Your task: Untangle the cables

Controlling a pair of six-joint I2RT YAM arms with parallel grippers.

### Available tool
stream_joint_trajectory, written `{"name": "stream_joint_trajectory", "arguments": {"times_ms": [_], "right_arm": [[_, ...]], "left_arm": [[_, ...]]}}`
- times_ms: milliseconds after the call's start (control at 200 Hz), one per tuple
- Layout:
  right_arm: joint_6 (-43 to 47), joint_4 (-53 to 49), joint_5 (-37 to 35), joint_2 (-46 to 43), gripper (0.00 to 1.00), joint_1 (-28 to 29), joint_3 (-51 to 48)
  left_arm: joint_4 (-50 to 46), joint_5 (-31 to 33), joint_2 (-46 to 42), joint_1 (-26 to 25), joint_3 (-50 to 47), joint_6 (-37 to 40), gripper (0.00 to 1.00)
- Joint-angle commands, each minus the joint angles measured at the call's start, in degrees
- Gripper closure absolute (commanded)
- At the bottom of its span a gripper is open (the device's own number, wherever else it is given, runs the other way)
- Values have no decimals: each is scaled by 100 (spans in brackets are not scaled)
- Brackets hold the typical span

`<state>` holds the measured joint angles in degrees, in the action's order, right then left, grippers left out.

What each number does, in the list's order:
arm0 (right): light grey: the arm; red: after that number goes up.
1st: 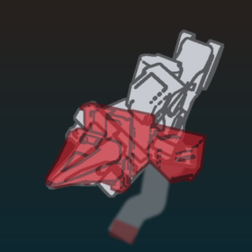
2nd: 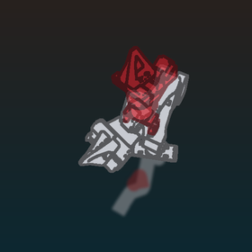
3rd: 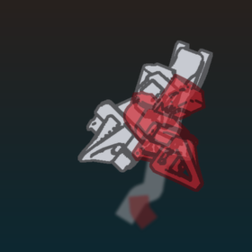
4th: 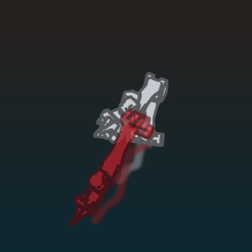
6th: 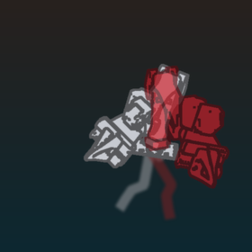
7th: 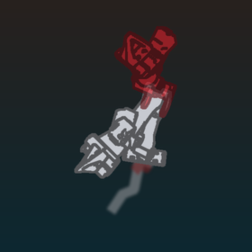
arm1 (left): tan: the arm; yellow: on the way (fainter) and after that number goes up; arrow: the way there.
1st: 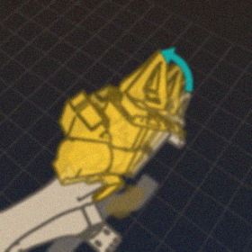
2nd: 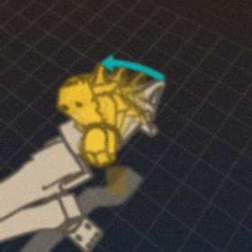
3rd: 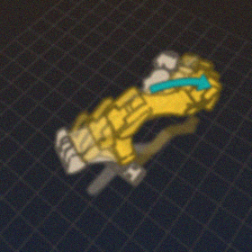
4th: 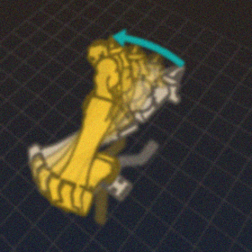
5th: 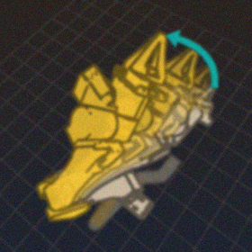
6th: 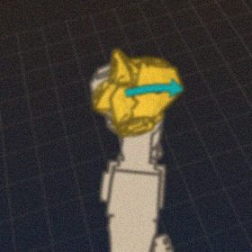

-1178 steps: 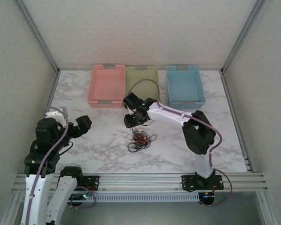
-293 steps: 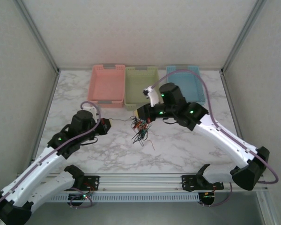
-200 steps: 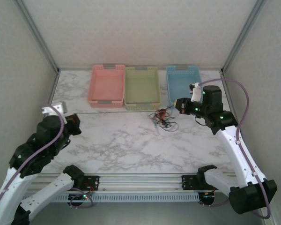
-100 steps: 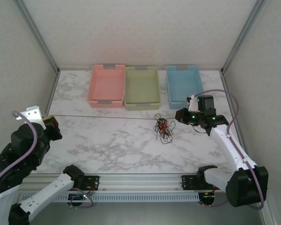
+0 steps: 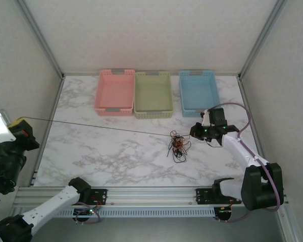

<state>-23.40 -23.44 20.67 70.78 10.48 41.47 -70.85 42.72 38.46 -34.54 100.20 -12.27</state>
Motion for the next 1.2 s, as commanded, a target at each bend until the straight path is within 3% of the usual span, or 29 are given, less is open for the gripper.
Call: {"name": "stream_joint_trajectory", "arguments": {"times_ms": [0,421,626,771,1016,1196], "right_arm": [[60,28,-779,152,100,-103,-157],[-33,409,-1026,665,100,-102,-319],[-81,490,-1133,718,100,-104,-377],[-61,514,-1097,696,100,-105,-386],[-49,657,-717,380,100,-104,-465],[-12,591,-553,329,100,-107,-429]], "left_arm": [[37,720,92,31,576,443,100],[433,624,992,1,2479,1268,100],[789,856,1393,-361,3189,1577,100],[722,594,1616,-395,3184,1489,100],[594,-819,1796,-392,2110,1079,100],[653,-1229,2033,-388,1962,946,100]]}}
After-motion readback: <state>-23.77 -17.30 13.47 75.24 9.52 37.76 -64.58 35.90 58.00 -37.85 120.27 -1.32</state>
